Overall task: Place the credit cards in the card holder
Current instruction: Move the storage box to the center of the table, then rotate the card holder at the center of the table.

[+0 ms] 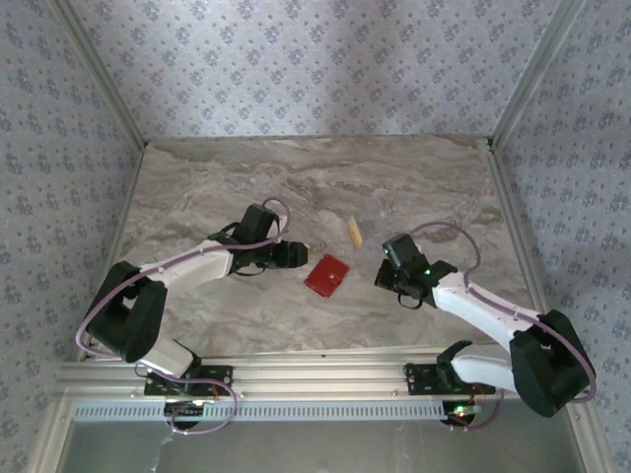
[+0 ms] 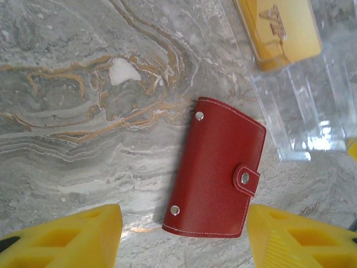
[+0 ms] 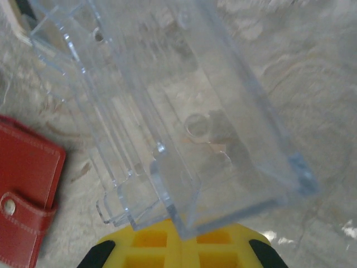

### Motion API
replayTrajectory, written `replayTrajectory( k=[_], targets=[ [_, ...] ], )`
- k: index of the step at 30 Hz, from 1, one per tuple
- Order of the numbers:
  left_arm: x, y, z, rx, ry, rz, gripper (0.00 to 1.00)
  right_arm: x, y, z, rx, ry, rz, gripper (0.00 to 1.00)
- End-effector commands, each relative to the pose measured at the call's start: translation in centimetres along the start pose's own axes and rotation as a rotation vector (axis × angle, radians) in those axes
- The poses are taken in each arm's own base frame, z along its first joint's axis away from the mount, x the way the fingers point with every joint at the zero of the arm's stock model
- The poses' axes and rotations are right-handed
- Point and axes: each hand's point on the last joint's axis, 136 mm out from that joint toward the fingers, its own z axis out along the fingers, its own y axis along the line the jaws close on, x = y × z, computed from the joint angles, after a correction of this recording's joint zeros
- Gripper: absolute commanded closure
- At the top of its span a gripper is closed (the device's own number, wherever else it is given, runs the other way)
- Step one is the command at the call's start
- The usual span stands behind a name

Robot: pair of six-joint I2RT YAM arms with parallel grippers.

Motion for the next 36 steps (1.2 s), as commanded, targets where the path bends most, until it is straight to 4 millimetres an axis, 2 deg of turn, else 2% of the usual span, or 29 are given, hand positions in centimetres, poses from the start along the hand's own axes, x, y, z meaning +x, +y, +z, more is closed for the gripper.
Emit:
replayTrajectory(
  k=[1, 8, 11, 14, 18, 20, 24, 28, 32, 36],
  targets=[
    [1.5, -0.2, 0.5, 0.009, 0.054, 0.009, 0.41, -3.4, 1.5, 0.1, -0.039, -0.073, -0.016, 1.00],
    [2.5, -0.7, 1.4, 0.021, 0.073, 0.007, 0.46, -6.4, 2.5, 2.8, -0.035, -0.090, -0.020, 1.00],
    [3.0, -0.7, 2.1, 0.013, 0.096, 0.008, 0.50, -7.3, 2.5, 2.3, -0.025, -0.118, -0.022, 1.00],
    [3.3, -0.7, 2.7, 0.008, 0.108, 0.014, 0.53, -7.2, 2.4, 1.0, 0.007, -0.145, -0.048, 0.94],
    [3.2, -1.1, 3.8, 0.004, 0.120, 0.019, 0.55, -5.7, 2.7, -1.0, 0.056, -0.167, -0.139, 0.83],
    [3.0, -1.1, 4.3, 0.001, 0.124, 0.017, 0.56, -4.3, 3.6, -1.2, 0.024, -0.134, -0.171, 0.81],
    [3.1, -1.4, 5.4, 0.002, 0.147, 0.025, 0.58, -1.0, 6.2, -0.1, -0.084, -0.008, -0.226, 0.79],
    [3.8, -1.1, 6.3, -0.014, 0.174, 0.026, 0.61, 1.5, 9.0, 1.3, -0.168, 0.080, -0.276, 0.69],
    [4.5, -0.6, 6.4, -0.041, 0.182, 0.034, 0.62, 2.7, 11.0, 3.1, -0.216, 0.147, -0.305, 0.68],
    [5.2, -0.2, 6.2, -0.048, 0.190, 0.026, 0.64, 3.0, 11.5, 4.7, -0.197, 0.174, -0.311, 0.68]
  ],
)
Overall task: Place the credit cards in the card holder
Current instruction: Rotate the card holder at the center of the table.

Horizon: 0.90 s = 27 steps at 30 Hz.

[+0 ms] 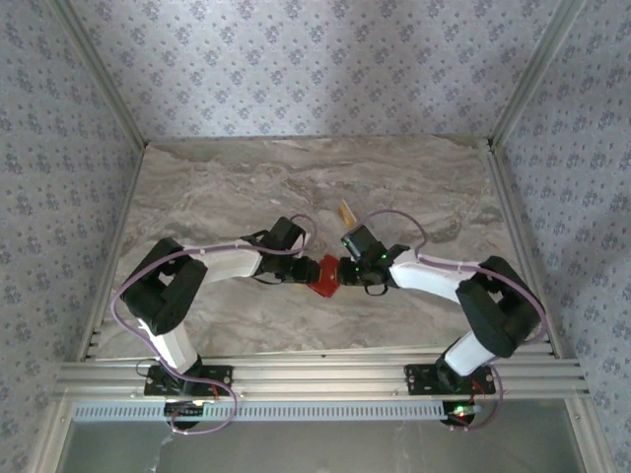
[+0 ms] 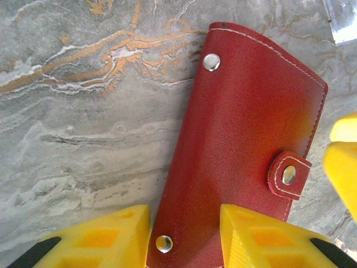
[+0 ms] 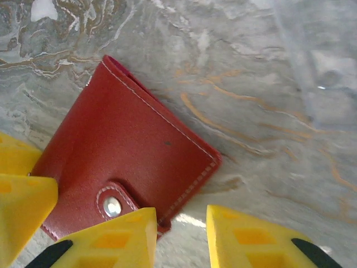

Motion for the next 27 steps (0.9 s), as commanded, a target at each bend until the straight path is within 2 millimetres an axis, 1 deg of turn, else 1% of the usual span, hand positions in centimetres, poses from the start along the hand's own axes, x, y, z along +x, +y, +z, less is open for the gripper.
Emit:
replayTrajectory(
  k=[1, 8, 15, 16, 19, 20, 22, 25, 27],
  targets=[
    [0.9, 0.0, 0.2, -0.007, 0.014, 0.004, 0.64, -1.0, 1.7, 0.5, -0.045, 0.002, -0.020, 0.68],
    [2.4, 0.3, 0.2, -0.019, 0.015, -0.014, 0.68, -1.1, 2.7, 2.7, -0.068, 0.034, -0.027, 0.70],
    [4.4, 0.4, -0.2, -0.027, -0.002, -0.045, 0.69, -1.7, 4.9, 3.4, -0.110, 0.029, -0.145, 0.70],
    [4.6, 0.5, -0.3, -0.027, -0.005, -0.055, 0.69, -1.7, 4.9, 3.5, -0.106, 0.036, -0.155, 0.70],
    [4.6, 1.2, -1.3, -0.059, -0.033, -0.092, 0.69, -2.1, 4.7, 2.9, -0.058, 0.012, -0.179, 0.70],
    [4.4, 1.2, -1.8, -0.065, -0.047, -0.098, 0.67, -2.3, 4.5, 2.3, -0.038, -0.008, -0.189, 0.70],
    [3.7, 1.2, -3.1, -0.055, -0.077, -0.115, 0.64, -2.7, 4.2, 1.3, -0.006, -0.036, -0.200, 0.69],
    [2.3, 1.0, -5.1, 0.000, -0.116, -0.154, 0.63, -3.1, 3.9, 0.0, 0.023, -0.066, -0.208, 0.67],
    [1.2, 0.6, -6.2, 0.041, -0.136, -0.165, 0.63, -3.1, 4.0, -0.8, 0.029, -0.074, -0.218, 0.63]
  ],
)
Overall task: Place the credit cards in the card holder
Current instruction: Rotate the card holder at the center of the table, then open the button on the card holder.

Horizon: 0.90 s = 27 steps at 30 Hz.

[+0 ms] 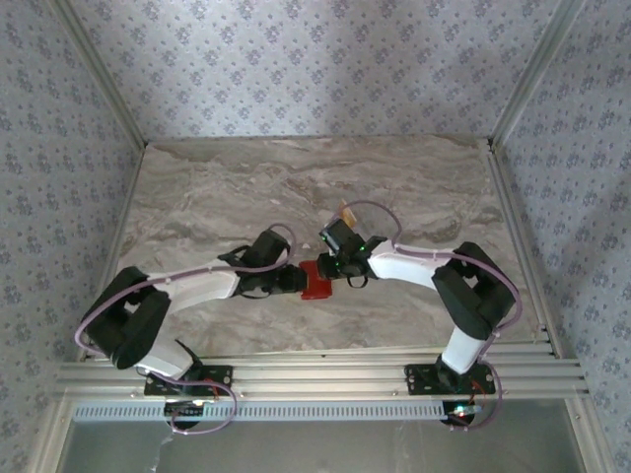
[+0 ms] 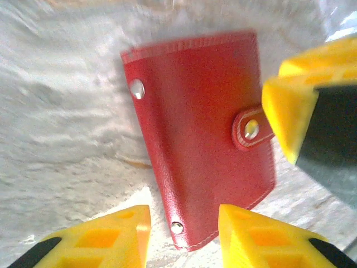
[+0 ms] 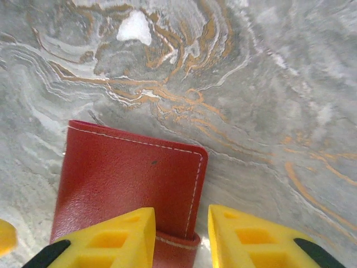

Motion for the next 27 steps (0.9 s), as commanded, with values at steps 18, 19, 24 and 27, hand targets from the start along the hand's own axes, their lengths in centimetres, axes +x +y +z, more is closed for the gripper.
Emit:
replayTrajectory(
  k=[18, 19, 24, 27],
  targets=[
    [-5.2, -1.5, 3.2, 0.200, 0.111, -0.141, 0.95, -0.1, 2.2, -2.2, 0.047, 0.005, -0.129, 0.60],
    [-5.0, -1.1, 3.5, 0.191, 0.110, -0.143, 0.95, 0.0, 2.2, -1.9, 0.053, 0.008, -0.130, 0.60],
    [-3.7, 1.3, 4.3, 0.113, 0.115, -0.147, 0.95, 0.6, 2.3, -0.9, 0.095, 0.019, -0.152, 0.57],
    [-3.0, 2.3, 4.7, 0.086, 0.116, -0.160, 0.96, 1.0, 2.6, -0.3, 0.108, 0.021, -0.161, 0.57]
  ],
)
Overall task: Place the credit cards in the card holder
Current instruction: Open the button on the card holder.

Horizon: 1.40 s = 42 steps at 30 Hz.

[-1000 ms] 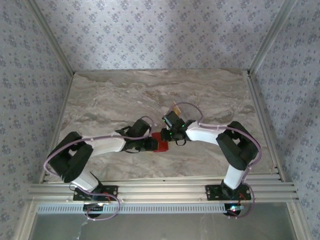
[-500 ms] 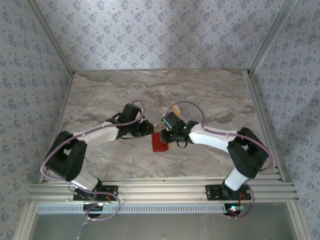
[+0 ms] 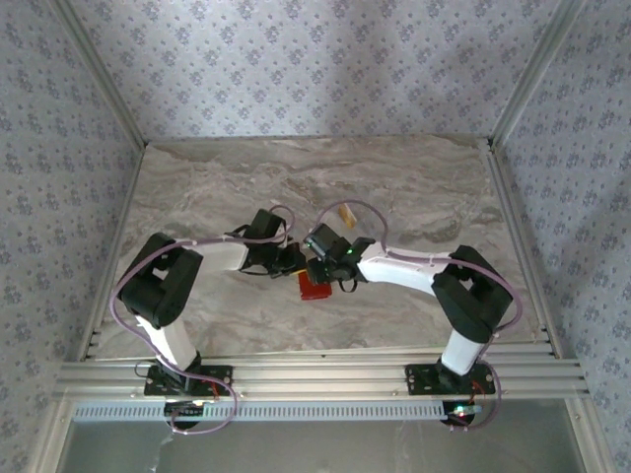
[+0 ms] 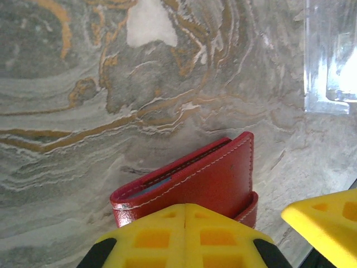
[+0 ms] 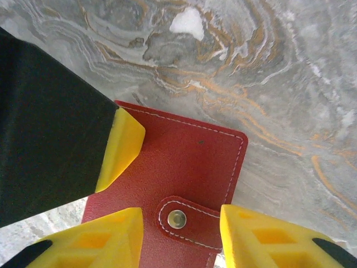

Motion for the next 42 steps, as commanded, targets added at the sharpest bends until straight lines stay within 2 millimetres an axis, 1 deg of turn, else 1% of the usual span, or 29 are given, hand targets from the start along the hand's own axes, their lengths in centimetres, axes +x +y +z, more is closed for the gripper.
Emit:
replayTrajectory(
  k=[1, 5, 8, 10, 15, 17, 18, 20, 21, 22, 25, 26, 30, 32, 35, 36, 38, 40, 42],
  targets=[
    [0.7, 2.2, 0.6, -0.050, 0.004, -0.018, 0.96, 0.3, 0.1, 0.5, 0.050, 0.009, -0.019, 0.57],
    [1.1, 2.7, 1.2, -0.053, 0.024, -0.044, 0.98, 0.8, 0.3, 1.6, 0.081, 0.015, -0.034, 0.57],
    [1.2, 2.8, 1.3, -0.054, 0.026, -0.051, 0.98, 1.0, 0.8, 2.3, 0.074, 0.018, -0.037, 0.56],
    [1.2, 3.0, 1.2, -0.062, 0.022, -0.052, 0.98, 1.2, 0.5, 2.7, 0.107, 0.021, -0.039, 0.56],
    [1.2, 3.1, 1.2, -0.069, 0.020, -0.056, 0.98, 1.7, -1.1, 3.2, 0.213, 0.010, -0.041, 0.57],
    [1.2, 3.3, 1.3, -0.075, 0.019, -0.058, 0.99, 1.9, -1.5, 3.4, 0.236, 0.014, -0.043, 0.60],
    [1.3, 3.4, 1.3, -0.079, 0.019, -0.063, 0.99, 2.1, -1.7, 3.6, 0.244, 0.018, -0.042, 0.64],
    [1.3, 3.6, 1.4, -0.082, 0.022, -0.071, 0.99, 2.3, -1.8, 3.8, 0.251, 0.018, -0.040, 0.72],
    [1.4, 3.7, 1.5, -0.085, 0.023, -0.074, 0.99, 2.3, -1.9, 3.7, 0.253, 0.014, -0.036, 0.79],
    [1.4, 3.8, 1.5, -0.088, 0.022, -0.076, 1.00, 2.3, -1.9, 3.5, 0.253, 0.011, -0.034, 0.85],
    [1.4, 4.1, 1.6, -0.099, 0.020, -0.085, 1.00, 2.0, -2.0, 2.8, 0.252, -0.005, -0.029, 0.98],
    [1.4, 4.2, 1.6, -0.105, 0.018, -0.089, 1.00, 1.8, -2.0, 2.4, 0.248, -0.012, -0.027, 1.00],
    [1.4, 5.1, 1.7, -0.130, 0.000, -0.119, 1.00, 1.4, -2.1, 0.9, 0.181, -0.030, 0.021, 1.00],
    [1.4, 5.3, 1.7, -0.139, -0.001, -0.120, 1.00, 0.9, -2.6, 0.4, 0.139, -0.046, 0.066, 1.00],
    [1.4, 5.4, 1.5, -0.144, -0.006, -0.120, 1.00, 0.9, -4.3, -0.2, 0.154, -0.052, 0.110, 1.00],
    [1.4, 5.3, 1.5, -0.143, -0.007, -0.119, 1.00, 1.2, -4.9, -0.3, 0.168, -0.047, 0.120, 0.98],
    [1.4, 5.3, 1.4, -0.144, -0.008, -0.117, 1.00, 1.6, -5.6, -0.2, 0.177, -0.046, 0.146, 0.90],
    [1.4, 5.3, 1.4, -0.144, -0.008, -0.115, 1.00, 1.9, -6.4, 0.2, 0.184, -0.044, 0.178, 0.80],
    [1.3, 5.2, 1.4, -0.142, -0.009, -0.114, 1.00, 2.2, -7.9, 0.4, 0.256, -0.056, 0.181, 0.77]
  ],
)
